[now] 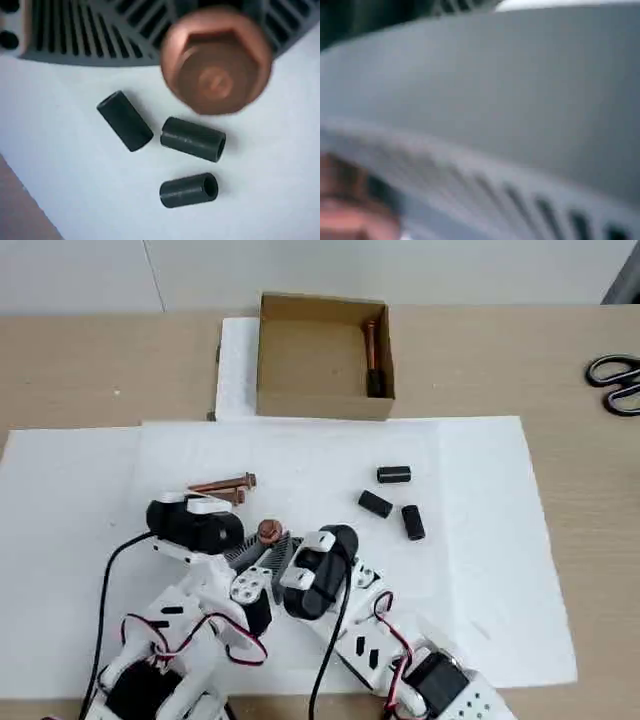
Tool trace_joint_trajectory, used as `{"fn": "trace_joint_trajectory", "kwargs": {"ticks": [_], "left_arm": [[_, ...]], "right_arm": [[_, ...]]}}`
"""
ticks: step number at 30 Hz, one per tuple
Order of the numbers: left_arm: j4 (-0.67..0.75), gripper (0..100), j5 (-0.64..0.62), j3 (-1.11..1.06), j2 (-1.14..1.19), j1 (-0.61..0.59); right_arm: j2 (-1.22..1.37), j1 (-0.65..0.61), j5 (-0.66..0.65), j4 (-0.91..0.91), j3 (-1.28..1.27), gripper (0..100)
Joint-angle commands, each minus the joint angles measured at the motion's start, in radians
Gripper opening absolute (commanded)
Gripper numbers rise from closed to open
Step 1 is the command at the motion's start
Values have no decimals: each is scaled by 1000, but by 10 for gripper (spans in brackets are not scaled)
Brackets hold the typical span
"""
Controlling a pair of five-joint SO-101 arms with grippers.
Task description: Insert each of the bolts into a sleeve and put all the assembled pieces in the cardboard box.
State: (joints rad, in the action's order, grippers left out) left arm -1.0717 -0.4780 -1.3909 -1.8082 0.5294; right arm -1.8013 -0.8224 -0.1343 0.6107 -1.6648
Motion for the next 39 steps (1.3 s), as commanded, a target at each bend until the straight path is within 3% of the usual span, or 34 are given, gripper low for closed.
{"fn": "trace_joint_trajectory", "kwargs": {"ticks": [1,8,16,23,39], "left_arm": [[-26,6,-6,-5,0,21],[-21,6,77,-91,-3,21],[-21,9,86,-113,-2,18],[-25,173,138,-157,-2,12],[-21,180,133,-58,-2,12]], "right_arm": [[-13,-1,-43,-39,35,4],[-13,-4,-41,-39,58,4],[-13,-5,-43,-39,89,4],[-13,-5,-44,-35,106,4],[-12,-2,-44,-31,97,4]]}}
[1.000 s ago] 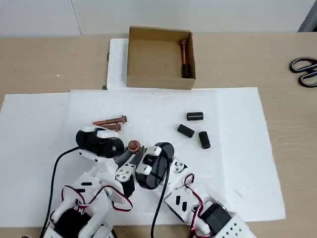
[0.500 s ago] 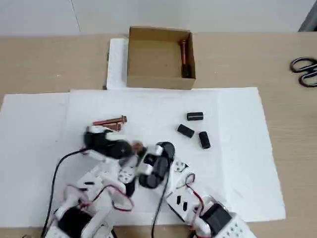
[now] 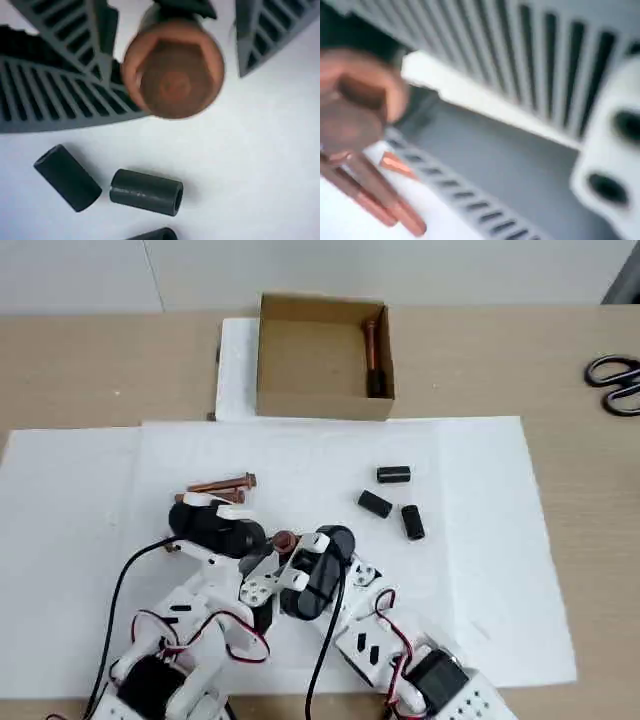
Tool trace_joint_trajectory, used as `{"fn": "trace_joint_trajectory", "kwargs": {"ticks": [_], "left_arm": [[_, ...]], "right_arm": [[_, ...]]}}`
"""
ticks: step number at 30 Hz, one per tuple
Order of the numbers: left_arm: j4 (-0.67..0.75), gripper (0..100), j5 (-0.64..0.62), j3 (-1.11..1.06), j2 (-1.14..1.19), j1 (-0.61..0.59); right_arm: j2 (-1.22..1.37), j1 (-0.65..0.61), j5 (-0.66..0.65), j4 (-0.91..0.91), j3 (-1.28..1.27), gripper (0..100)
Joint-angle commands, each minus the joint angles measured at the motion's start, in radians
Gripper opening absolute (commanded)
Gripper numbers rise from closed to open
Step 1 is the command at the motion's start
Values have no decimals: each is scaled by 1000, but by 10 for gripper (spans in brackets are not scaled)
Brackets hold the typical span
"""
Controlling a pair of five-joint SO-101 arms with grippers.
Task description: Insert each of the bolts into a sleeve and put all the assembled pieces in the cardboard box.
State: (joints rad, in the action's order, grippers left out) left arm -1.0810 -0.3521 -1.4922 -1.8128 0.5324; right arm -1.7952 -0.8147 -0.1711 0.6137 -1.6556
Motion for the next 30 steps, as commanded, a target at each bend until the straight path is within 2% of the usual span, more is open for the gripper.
{"fn": "trace_joint_trajectory", "kwargs": {"ticks": [1,9,12,16,20,22,25,30], "left_arm": [[-12,180,8,62,3,9],[-12,180,9,176,5,6],[0,181,14,194,5,-57],[37,181,109,208,5,-152],[80,176,114,249,5,-175],[92,144,114,262,5,-176],[101,6,114,263,2,-181],[95,7,114,257,5,-229]], "right_arm": [[-18,-10,-8,-35,86,4],[-18,-10,-8,-35,54,4],[-18,-8,-8,-35,38,4],[-18,-8,-8,-36,26,4],[-18,-8,-8,-36,9,4],[-18,-7,-8,-39,0,4],[-18,7,-3,-41,-11,4],[-18,105,-2,-33,-11,4]]}}
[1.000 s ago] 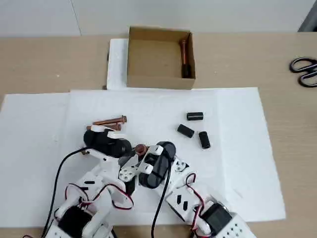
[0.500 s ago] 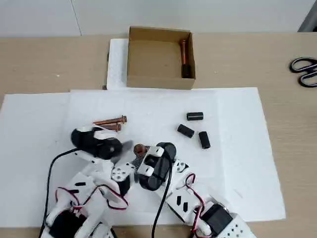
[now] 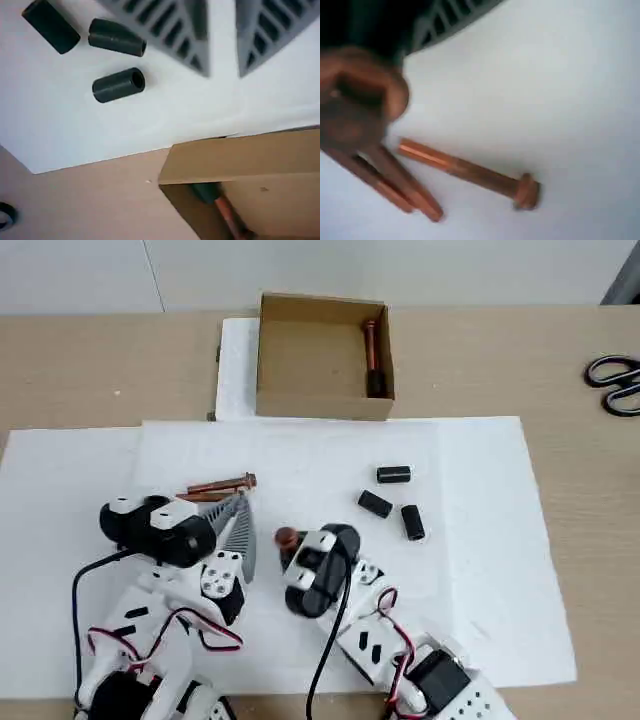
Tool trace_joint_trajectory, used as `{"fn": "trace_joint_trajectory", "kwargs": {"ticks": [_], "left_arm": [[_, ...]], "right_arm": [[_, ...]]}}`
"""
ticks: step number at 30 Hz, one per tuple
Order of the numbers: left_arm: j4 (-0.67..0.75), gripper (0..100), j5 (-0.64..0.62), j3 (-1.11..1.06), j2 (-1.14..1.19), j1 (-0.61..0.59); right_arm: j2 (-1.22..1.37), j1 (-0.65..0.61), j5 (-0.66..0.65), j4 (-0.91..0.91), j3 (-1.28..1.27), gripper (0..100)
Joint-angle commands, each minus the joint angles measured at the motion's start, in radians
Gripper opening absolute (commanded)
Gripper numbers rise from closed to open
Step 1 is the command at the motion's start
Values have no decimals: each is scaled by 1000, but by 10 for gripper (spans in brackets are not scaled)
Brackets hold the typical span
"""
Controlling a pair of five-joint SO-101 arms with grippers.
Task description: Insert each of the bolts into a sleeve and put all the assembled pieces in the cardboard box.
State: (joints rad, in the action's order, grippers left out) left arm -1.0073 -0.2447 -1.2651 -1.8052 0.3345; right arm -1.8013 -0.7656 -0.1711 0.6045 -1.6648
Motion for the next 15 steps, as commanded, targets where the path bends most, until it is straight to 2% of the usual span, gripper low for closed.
{"fn": "trace_joint_trajectory", "kwargs": {"ticks": [1,4,7,15], "left_arm": [[21,7,6,30,-3,-57],[21,7,11,4,-3,-143],[21,7,12,-58,-5,-210],[23,7,6,-182,-6,-247]], "right_arm": [[-12,87,0,-24,-3,4],[-10,177,15,-24,-2,4],[-7,262,86,-24,23,4],[110,440,264,168,310,3]]}}
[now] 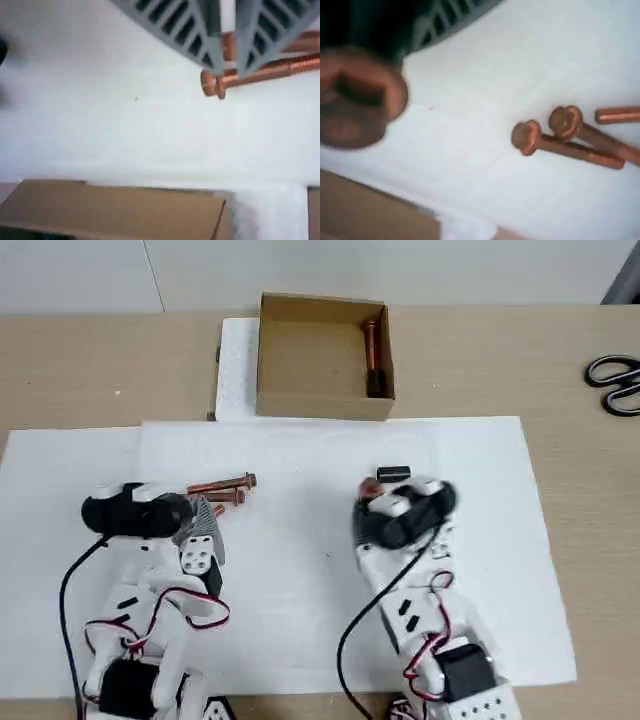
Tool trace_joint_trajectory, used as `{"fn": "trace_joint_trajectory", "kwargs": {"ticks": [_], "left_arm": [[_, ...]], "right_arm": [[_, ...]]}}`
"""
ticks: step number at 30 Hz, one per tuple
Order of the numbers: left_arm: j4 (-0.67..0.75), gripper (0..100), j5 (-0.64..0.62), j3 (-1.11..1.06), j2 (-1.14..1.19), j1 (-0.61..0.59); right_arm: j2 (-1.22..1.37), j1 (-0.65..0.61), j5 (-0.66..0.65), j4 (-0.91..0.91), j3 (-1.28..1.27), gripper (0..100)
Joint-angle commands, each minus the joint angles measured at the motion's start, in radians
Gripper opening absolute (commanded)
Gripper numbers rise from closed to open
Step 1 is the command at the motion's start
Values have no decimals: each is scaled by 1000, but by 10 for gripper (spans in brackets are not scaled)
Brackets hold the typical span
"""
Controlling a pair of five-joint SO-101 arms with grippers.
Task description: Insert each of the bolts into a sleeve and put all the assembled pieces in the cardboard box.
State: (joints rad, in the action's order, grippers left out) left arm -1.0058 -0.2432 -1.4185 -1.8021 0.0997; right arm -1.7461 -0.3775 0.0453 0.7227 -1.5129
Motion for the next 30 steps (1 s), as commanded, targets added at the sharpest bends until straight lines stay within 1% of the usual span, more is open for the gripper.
{"fn": "trace_joint_trajectory", "kwargs": {"ticks": [1,3,7,15,19,27,30], "left_arm": [[25,7,5,-53,-9,-25],[25,7,8,-90,-9,-46],[26,7,12,-107,-11,-71],[21,7,12,-110,-11,-84],[21,7,12,-110,-11,-84],[20,7,14,-97,-11,-84],[-25,7,14,-58,-11,-84]], "right_arm": [[101,62,57,68,206,3],[206,77,55,94,299,3],[435,97,58,88,463,3],[938,97,58,-47,756,3],[1208,97,55,-87,933,3],[1627,96,55,-88,1396,3],[1759,97,55,-87,1588,3]]}}
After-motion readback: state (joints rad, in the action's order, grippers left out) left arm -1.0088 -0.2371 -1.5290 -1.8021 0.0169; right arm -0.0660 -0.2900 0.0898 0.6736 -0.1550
